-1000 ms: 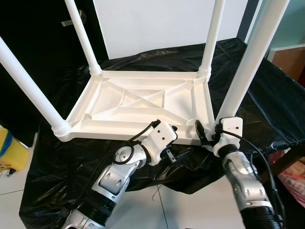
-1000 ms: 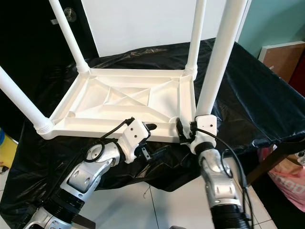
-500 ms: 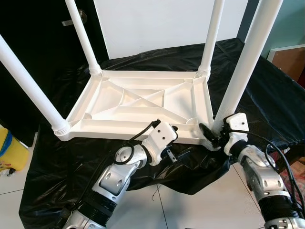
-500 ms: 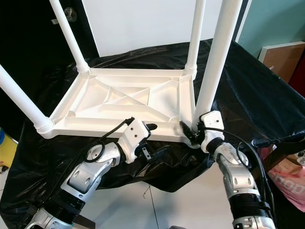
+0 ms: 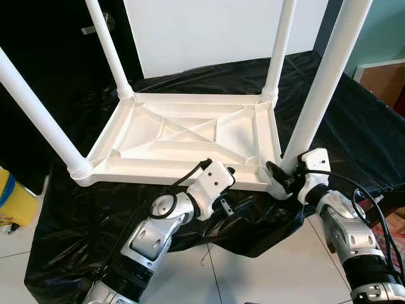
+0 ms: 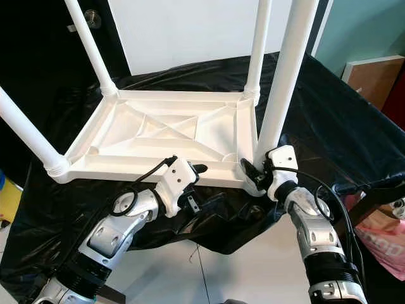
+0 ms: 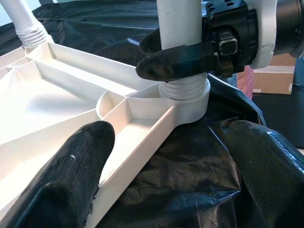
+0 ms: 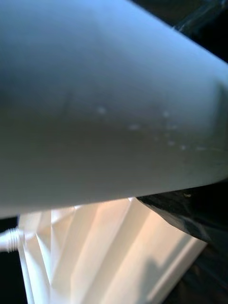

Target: Building children table

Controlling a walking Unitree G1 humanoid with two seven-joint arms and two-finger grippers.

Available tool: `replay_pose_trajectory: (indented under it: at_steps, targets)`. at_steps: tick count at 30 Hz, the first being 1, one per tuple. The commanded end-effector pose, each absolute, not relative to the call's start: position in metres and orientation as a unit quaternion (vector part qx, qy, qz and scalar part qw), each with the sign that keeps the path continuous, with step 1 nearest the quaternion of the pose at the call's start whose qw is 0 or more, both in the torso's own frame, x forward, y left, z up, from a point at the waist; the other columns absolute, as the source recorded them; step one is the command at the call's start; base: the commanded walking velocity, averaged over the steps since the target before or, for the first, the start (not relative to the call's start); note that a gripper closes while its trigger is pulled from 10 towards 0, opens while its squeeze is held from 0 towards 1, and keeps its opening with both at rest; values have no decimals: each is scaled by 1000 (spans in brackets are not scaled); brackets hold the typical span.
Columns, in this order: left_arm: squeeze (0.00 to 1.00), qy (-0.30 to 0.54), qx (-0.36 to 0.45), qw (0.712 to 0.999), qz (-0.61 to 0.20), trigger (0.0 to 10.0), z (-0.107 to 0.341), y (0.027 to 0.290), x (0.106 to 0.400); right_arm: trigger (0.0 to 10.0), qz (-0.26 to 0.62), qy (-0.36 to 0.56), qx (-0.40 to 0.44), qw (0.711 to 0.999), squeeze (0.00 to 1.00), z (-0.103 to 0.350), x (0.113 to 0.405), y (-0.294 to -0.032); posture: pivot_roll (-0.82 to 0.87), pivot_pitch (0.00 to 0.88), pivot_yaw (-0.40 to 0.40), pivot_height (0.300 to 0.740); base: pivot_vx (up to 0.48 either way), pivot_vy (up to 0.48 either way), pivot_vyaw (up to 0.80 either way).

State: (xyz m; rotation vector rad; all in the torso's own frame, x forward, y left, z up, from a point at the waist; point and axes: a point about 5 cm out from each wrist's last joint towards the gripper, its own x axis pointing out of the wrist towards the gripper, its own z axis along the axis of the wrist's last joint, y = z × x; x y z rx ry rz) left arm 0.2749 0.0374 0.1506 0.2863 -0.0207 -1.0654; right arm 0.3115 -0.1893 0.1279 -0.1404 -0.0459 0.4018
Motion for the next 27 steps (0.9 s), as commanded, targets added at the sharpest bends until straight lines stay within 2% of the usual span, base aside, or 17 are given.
replay_pose_trajectory:
  at_steps: [1, 12, 16, 19, 21, 27]
  targets:
    - [0, -4, 137, 854, -503, 10000, 149, 40, 276, 10000, 190, 7, -71, 979, 0, 115, 310, -183, -178, 59, 15, 740, 0, 0, 0]
    - [0, -3, 136, 849, -511, 10000, 150, 37, 275, 10000, 128, 0, -56, 990, 0, 113, 305, -167, -194, 60, 27, 740, 0, 0, 0]
    - [0, -2, 136, 847, -514, 10000, 150, 37, 275, 10000, 44, 11, -42, 998, 0, 107, 303, -163, -197, 65, 29, 740, 0, 0, 0]
    - [0, -1, 136, 847, -514, 10000, 149, 36, 274, 10000, 13, 11, -39, 999, 0, 105, 302, -160, -196, 65, 28, 740, 0, 0, 0]
    - [0, -1, 134, 847, -515, 10000, 149, 35, 274, 10000, -44, 13, -22, 999, 0, 103, 301, -152, -195, 66, 25, 740, 0, 0, 0]
    - [0, -1, 133, 847, -515, 10000, 149, 35, 273, 10000, -62, 15, -12, 998, 0, 103, 301, -144, -190, 67, 22, 740, 0, 0, 0]
